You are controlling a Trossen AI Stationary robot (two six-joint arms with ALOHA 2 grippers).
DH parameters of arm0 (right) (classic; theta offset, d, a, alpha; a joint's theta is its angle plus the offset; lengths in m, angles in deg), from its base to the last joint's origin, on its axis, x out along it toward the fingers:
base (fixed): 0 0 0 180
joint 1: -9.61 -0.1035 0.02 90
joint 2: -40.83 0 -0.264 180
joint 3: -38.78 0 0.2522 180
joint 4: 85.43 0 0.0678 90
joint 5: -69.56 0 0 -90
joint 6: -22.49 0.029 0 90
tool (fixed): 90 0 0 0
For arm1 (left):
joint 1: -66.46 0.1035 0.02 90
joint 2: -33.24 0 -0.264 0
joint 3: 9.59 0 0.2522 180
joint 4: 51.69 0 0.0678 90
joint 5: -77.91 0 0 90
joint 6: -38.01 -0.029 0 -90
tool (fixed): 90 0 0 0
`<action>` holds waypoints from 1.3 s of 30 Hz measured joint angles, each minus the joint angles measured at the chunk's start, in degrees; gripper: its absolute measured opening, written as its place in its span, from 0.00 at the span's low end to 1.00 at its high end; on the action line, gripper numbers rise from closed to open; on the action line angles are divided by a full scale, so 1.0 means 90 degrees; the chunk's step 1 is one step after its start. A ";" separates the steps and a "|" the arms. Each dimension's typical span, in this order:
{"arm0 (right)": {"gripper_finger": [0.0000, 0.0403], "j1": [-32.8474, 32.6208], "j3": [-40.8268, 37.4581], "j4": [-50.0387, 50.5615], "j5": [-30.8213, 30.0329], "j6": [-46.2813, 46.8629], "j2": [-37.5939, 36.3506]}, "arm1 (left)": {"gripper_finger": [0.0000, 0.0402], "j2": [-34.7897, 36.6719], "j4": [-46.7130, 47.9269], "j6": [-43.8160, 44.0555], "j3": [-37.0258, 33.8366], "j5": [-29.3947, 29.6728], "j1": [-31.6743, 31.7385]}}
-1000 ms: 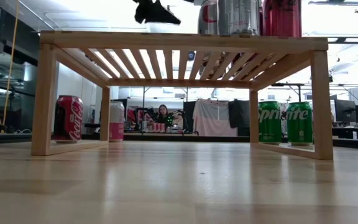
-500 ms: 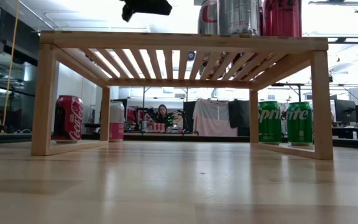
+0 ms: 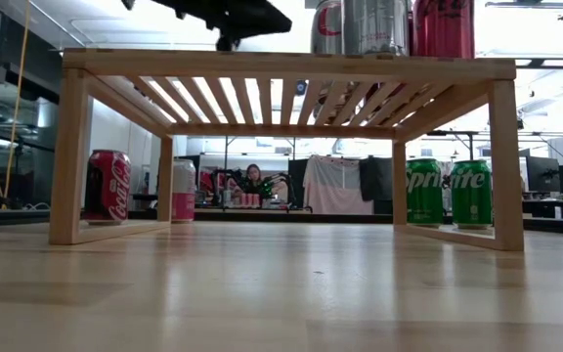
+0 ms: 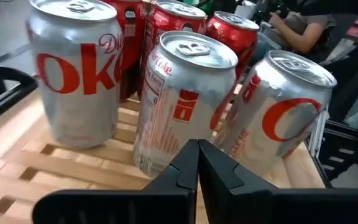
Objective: Place canned beverage on shelf
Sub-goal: Adjust the silver soda cans on the shelf
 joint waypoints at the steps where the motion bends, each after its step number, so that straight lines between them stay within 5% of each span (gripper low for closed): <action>1: 0.01 -0.0013 -0.0116 0.0009 0.0013 0.0134 -0.0064 | 0.00 -0.0079 -0.0119 0.0000 0.0001 -0.0117 0.0039; 20: 0.00 -0.0005 -0.0554 0.0003 0.0210 0.0284 -0.0312 | 0.00 -0.0389 -0.0141 -0.0157 0.0005 -0.1025 0.0132; 39: 0.00 0.0010 -0.0554 0.0002 0.0156 0.0288 -0.0306 | 0.00 -0.1110 -0.0145 -0.0500 0.0285 -0.0695 0.0109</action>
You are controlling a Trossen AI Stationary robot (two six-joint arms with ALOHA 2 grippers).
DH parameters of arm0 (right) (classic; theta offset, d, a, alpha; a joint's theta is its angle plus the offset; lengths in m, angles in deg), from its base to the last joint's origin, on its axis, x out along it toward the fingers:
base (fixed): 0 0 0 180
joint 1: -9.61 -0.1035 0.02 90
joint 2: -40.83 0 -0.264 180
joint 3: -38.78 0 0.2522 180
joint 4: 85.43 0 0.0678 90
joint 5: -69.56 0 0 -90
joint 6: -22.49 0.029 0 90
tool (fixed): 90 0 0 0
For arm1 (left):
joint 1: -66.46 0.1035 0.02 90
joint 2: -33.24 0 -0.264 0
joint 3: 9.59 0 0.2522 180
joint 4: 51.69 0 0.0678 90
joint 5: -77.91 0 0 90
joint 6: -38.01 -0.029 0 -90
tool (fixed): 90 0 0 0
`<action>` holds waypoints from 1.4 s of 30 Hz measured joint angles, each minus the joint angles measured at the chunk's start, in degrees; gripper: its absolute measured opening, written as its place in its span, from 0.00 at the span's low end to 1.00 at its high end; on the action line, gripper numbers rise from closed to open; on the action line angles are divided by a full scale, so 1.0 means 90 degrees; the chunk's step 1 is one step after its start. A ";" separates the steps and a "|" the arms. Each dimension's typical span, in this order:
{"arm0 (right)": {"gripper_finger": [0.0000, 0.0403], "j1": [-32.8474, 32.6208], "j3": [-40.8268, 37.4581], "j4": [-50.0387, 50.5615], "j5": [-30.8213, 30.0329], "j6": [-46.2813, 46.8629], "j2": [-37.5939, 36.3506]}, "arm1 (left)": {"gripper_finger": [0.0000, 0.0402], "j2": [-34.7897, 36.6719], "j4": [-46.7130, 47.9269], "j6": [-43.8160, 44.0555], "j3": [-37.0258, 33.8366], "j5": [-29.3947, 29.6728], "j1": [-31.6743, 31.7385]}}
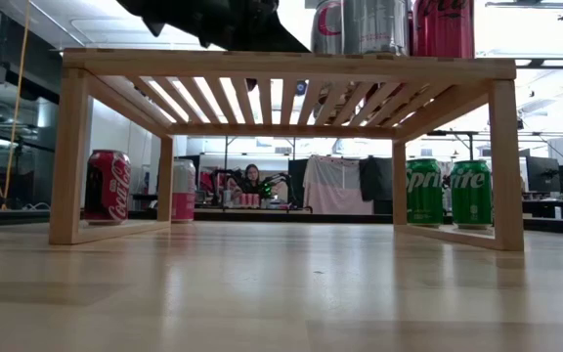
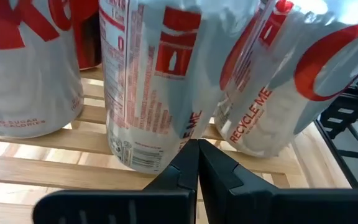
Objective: Place canned beverage on shelf
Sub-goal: Adjust the silver soda cans on the shelf
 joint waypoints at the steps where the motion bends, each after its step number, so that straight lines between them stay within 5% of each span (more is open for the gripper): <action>1: 0.00 0.0000 0.0000 0.0000 0.0000 -0.0004 0.0000 | 0.00 -0.0025 0.0001 -0.0005 0.0009 0.0016 0.0003; 36: 0.00 0.0000 0.0000 -0.0001 0.0006 -0.0007 0.0000 | 0.00 0.0072 0.0186 -0.0112 0.0014 0.0773 0.0177; 42: 0.00 0.0000 -0.0002 -0.0001 0.0056 -0.0007 0.0000 | 0.00 0.0243 0.0630 0.0054 0.0016 -0.0292 0.0166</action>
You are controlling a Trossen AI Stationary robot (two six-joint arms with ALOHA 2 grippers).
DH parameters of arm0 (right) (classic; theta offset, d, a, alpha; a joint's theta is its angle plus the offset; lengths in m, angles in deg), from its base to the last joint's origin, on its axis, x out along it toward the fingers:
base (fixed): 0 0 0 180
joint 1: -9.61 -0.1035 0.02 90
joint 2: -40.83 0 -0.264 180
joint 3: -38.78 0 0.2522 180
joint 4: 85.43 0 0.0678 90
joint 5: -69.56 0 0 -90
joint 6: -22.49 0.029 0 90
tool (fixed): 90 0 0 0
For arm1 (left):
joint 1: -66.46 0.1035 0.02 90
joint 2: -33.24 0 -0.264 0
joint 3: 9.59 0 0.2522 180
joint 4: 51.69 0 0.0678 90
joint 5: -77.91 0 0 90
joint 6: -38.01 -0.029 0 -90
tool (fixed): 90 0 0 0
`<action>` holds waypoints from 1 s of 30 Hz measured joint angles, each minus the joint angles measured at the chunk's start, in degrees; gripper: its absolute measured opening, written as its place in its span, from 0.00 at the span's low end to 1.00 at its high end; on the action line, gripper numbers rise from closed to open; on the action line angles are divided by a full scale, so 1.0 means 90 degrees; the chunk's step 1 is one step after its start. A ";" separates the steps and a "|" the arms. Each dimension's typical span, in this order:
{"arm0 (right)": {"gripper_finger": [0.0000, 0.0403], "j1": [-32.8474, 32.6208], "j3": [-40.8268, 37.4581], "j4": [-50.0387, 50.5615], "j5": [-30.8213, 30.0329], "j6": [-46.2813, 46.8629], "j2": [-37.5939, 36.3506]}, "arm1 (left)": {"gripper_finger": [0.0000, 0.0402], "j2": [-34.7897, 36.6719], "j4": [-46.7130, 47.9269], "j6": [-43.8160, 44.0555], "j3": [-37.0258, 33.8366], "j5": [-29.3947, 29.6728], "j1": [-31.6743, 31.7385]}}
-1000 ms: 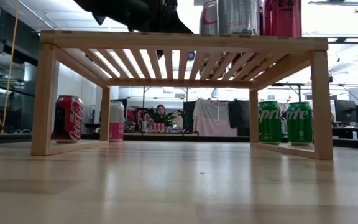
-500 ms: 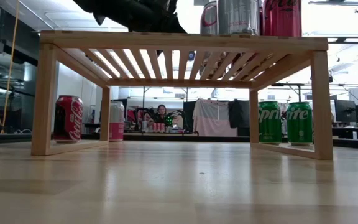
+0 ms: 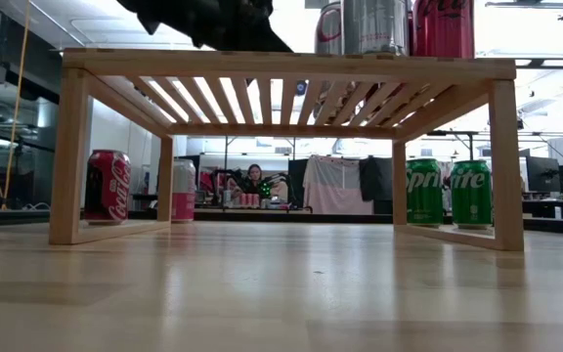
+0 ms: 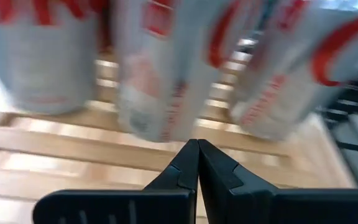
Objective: Place canned beverage on shelf
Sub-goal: Adjust the silver soda cans on the shelf
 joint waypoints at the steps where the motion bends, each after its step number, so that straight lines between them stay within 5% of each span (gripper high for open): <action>1: 0.00 0.0000 0.0000 0.0002 0.0000 -0.0002 0.0001 | 0.00 -0.0002 -0.0027 0.0016 0.0000 -0.0122 -0.0030; 30: 0.00 0.0000 0.0000 0.0001 0.0010 -0.0002 0.0002 | 0.00 -0.0461 -0.1296 -0.0172 0.0000 0.0165 -0.0042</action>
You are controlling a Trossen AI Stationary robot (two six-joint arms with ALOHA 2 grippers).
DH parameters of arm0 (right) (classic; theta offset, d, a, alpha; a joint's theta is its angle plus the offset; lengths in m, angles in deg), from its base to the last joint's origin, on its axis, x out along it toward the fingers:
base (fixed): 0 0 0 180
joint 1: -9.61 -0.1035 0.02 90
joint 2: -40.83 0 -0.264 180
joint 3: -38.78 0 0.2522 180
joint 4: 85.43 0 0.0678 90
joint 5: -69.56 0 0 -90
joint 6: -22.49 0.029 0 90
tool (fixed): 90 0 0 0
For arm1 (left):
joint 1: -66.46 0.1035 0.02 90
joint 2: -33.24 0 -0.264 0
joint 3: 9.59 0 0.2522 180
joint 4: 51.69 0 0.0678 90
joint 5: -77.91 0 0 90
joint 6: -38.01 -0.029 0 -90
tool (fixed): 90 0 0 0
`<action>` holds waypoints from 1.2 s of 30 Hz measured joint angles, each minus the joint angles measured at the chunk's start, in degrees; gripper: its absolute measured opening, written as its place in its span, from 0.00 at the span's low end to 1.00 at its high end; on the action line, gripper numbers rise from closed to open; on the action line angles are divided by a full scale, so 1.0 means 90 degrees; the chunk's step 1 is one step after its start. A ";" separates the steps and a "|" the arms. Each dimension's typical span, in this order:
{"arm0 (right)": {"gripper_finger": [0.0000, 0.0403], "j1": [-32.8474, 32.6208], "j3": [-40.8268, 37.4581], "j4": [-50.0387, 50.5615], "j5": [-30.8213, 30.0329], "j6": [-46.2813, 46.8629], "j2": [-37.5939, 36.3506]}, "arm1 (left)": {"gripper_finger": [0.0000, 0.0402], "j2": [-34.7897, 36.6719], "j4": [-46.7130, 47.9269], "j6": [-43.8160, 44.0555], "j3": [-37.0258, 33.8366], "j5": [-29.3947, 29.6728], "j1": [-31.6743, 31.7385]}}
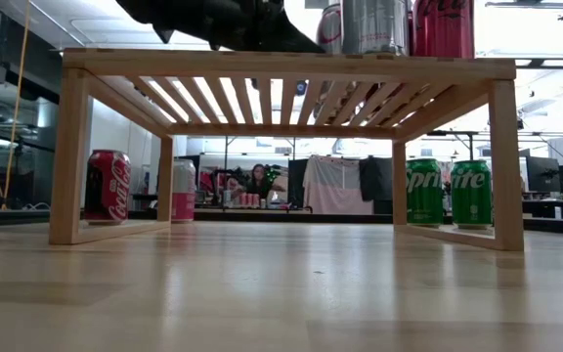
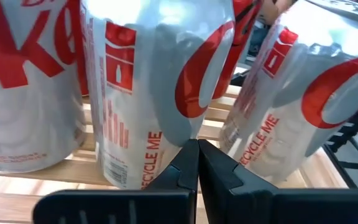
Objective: Place canned beverage on shelf
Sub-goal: Adjust the silver soda cans on the shelf
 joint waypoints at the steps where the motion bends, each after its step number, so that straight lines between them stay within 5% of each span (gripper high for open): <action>1: 0.00 0.0000 0.0000 0.0001 0.0000 0.0000 0.0000 | 0.00 0.0000 0.0000 0.0000 0.0000 0.0000 0.0015; 14: 0.00 0.0000 0.0000 -0.0009 0.0032 0.0010 0.0000 | 0.00 0.0048 0.0043 0.0000 -0.0010 0.0181 0.0097; 19: 0.00 -0.0019 0.0000 -0.0340 0.0750 -0.0042 0.0000 | 0.00 0.0482 0.0419 -0.0055 -0.0012 0.0273 0.0109; 24: 0.00 -0.0190 0.0000 -0.1637 0.2034 -0.1057 0.0000 | 0.00 0.1177 0.0914 -0.0051 -0.0012 0.0455 0.0107; 30: 0.00 -0.0276 -0.0140 -0.3308 0.2356 -0.2447 0.0131 | 0.00 0.1820 0.0850 -0.0049 -0.0006 0.0995 0.0060; 36: 0.00 -0.0520 -0.1516 -0.4015 0.2177 -0.1418 -0.0340 | 0.00 0.2168 0.0924 -0.0049 -0.0007 0.1076 0.0058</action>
